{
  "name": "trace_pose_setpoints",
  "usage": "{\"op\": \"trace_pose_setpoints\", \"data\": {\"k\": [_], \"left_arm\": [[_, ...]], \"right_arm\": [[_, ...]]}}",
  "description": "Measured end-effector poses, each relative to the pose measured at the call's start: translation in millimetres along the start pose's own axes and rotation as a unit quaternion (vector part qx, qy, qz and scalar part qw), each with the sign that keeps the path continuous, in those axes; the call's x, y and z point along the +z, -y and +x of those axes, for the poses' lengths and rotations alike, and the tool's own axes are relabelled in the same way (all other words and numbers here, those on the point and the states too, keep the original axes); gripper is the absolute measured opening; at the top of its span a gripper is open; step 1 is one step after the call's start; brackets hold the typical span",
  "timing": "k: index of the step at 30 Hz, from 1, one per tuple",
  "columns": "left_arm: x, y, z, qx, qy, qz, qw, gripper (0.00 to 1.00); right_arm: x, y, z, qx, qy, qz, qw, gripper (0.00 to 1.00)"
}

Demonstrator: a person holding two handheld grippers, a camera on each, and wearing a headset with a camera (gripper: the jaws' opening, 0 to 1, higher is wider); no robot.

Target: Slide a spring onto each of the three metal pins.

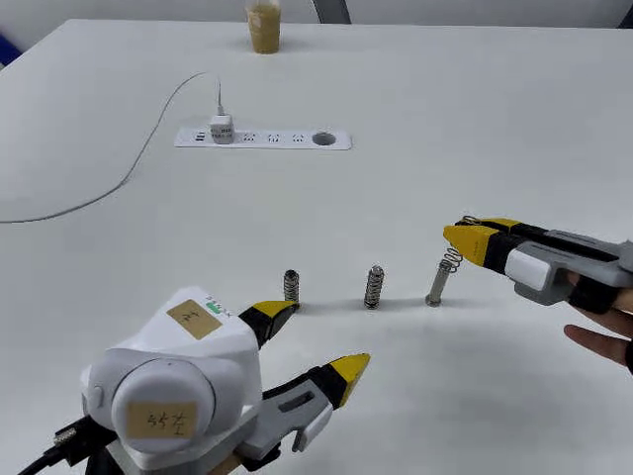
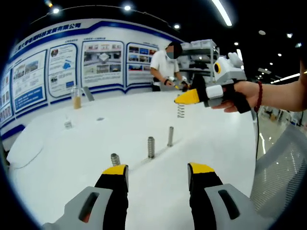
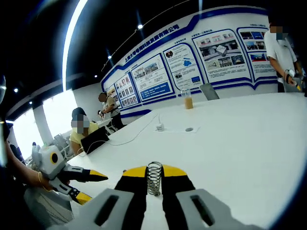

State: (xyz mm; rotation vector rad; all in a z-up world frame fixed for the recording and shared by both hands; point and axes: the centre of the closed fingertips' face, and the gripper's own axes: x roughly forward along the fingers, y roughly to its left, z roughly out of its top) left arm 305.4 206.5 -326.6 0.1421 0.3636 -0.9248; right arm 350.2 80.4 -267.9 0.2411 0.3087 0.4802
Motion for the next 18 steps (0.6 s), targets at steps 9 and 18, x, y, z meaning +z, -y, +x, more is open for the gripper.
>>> {"op": "trace_pose_setpoints", "data": {"k": [9,18], "left_arm": [[-8.2,-5.2,0.8,0.010,-0.008,0.000,0.9999,0.61],[-15.9,-13.9,3.6,0.020,-0.010,-0.006,0.9997,0.71]], "right_arm": [[-6.1,18.5,8.9,-0.028,-0.013,-0.028,0.9991,0.11],[-15.6,28.1,19.5,-0.039,-0.022,-0.056,0.9975,0.12]]}}
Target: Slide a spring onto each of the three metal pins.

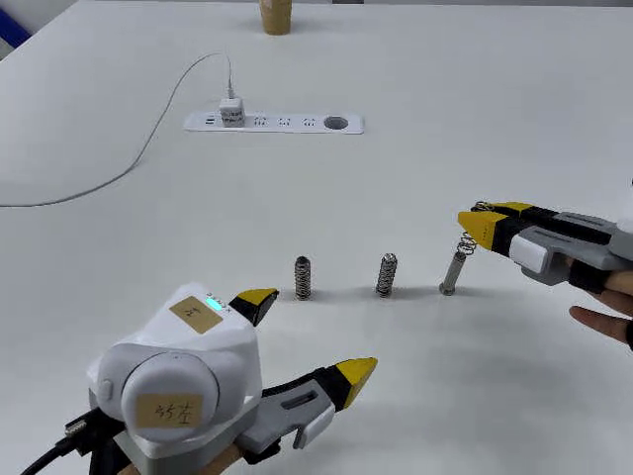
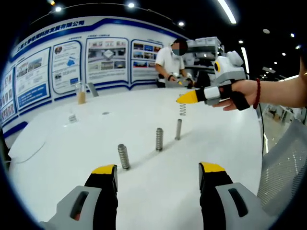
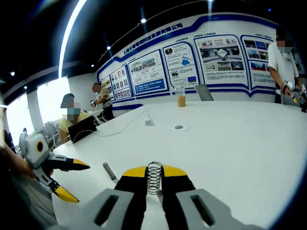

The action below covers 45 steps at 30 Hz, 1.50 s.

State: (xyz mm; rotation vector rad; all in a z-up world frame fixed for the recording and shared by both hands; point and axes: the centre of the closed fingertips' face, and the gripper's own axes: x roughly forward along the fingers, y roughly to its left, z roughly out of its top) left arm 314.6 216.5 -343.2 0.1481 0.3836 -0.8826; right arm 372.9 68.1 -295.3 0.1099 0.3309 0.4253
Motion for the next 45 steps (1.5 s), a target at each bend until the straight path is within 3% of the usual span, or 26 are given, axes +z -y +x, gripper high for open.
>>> {"op": "trace_pose_setpoints", "data": {"k": [18,31,45], "left_arm": [[-1.8,0.1,1.4,-0.001,-0.003,-0.011,0.9999,0.82],[-2.3,1.7,1.9,-0.004,-0.005,-0.005,1.0000,0.82],[-2.7,0.0,1.8,0.000,-0.006,-0.004,1.0000,0.83]], "right_arm": [[-13.6,2.2,8.3,-0.001,-0.009,-0.072,0.9974,0.12],[-28.4,0.1,13.5,-0.007,-0.021,-0.086,0.9961,0.12],[-49.0,3.6,17.5,-0.010,-0.042,-0.074,0.9963,0.12]]}}
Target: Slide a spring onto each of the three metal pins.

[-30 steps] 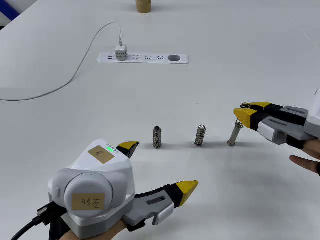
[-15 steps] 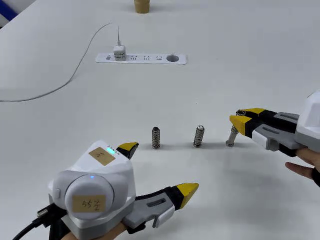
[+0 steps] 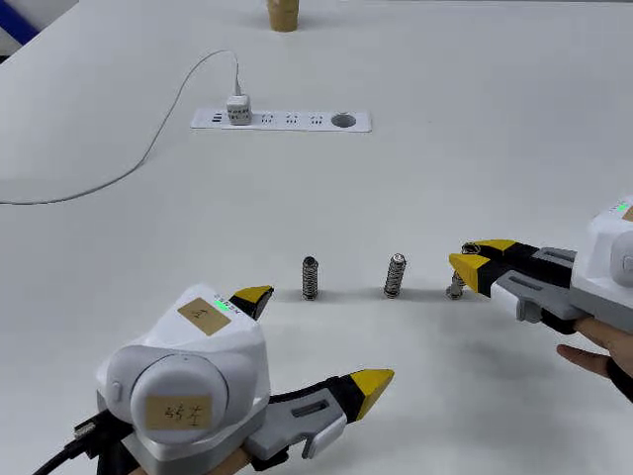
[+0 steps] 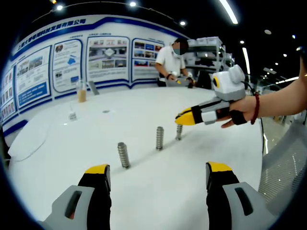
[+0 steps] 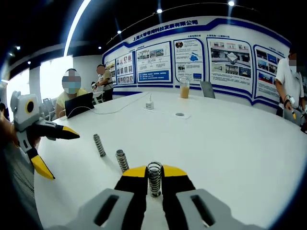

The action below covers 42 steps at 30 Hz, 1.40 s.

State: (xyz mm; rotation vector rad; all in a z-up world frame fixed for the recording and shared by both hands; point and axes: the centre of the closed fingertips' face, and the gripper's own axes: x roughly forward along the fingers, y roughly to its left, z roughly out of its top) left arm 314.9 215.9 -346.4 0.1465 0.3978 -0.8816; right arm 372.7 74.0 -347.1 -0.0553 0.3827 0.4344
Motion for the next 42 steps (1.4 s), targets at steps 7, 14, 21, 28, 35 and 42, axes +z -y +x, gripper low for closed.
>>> {"op": "trace_pose_setpoints", "data": {"k": [7,14,21,28,35,42], "left_arm": [[-0.8,-0.5,0.0,0.002,-0.003,0.002,1.0000,0.82],[-1.2,-1.1,-0.3,0.003,-0.004,0.001,1.0000,0.82],[-0.7,-1.6,-0.9,0.004,-0.003,0.001,1.0000,0.81],[-0.1,-2.0,-0.8,0.005,-0.001,0.000,1.0000,0.81],[-0.4,-5.0,-1.6,0.010,-0.004,-0.001,0.9999,0.82],[6.8,-14.1,-5.5,0.021,0.007,-0.017,0.9996,0.83]], "right_arm": [[-7.2,-1.7,2.8,0.000,-0.009,0.004,1.0000,0.12],[-14.4,-3.2,5.7,0.002,-0.020,0.005,0.9998,0.12],[-17.4,-2.4,6.1,0.002,-0.022,0.005,0.9998,0.12],[-18.3,-4.8,5.5,0.012,-0.028,0.004,0.9995,0.13],[-16.1,-5.3,2.8,0.007,-0.033,0.002,0.9994,0.23],[-11.0,-7.8,-6.4,0.009,-0.036,0.007,0.9993,0.30]]}}
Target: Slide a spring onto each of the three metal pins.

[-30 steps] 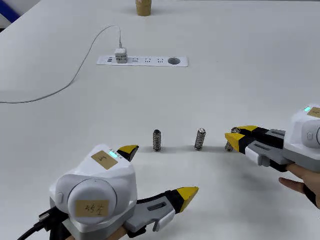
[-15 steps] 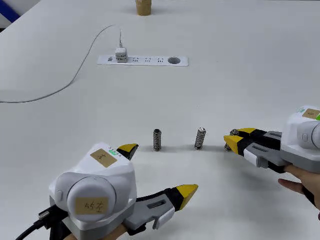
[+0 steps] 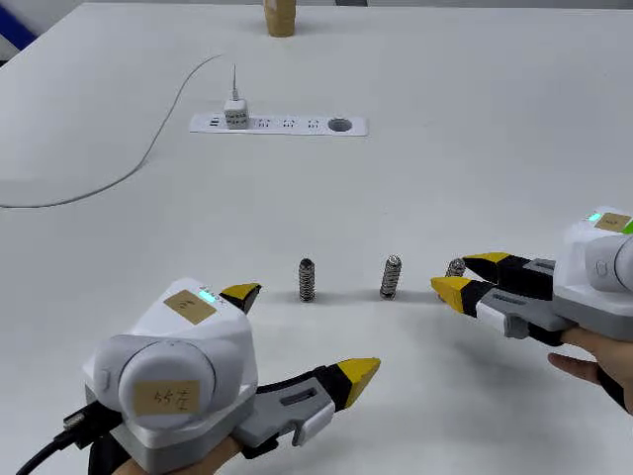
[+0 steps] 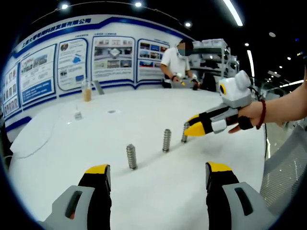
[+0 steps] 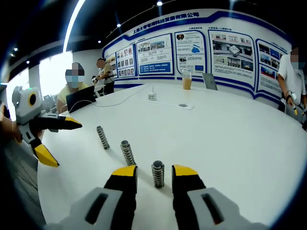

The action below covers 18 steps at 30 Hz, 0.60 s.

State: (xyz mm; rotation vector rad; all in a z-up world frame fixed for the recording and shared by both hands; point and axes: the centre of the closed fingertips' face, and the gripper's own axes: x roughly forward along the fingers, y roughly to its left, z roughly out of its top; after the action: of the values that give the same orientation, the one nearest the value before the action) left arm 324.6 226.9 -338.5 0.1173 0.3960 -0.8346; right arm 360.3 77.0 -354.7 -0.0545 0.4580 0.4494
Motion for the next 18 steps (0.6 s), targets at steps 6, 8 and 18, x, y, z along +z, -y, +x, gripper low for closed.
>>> {"op": "trace_pose_setpoints", "data": {"k": [6,8,18], "left_arm": [[3.7,-6.2,-3.0,0.007,-0.003,-0.001,1.0000,0.84],[4.4,-8.1,-4.4,0.008,-0.006,-0.004,0.9999,0.85],[12.8,-17.5,-14.1,0.017,-0.009,-0.014,0.9997,0.89]], "right_arm": [[3.3,-5.5,-9.3,0.006,-0.007,0.011,0.9999,0.39],[6.6,-7.9,-13.6,0.007,-0.002,0.008,0.9999,0.41],[6.2,-18.1,-32.8,0.001,-0.034,0.035,0.9988,0.57]]}}
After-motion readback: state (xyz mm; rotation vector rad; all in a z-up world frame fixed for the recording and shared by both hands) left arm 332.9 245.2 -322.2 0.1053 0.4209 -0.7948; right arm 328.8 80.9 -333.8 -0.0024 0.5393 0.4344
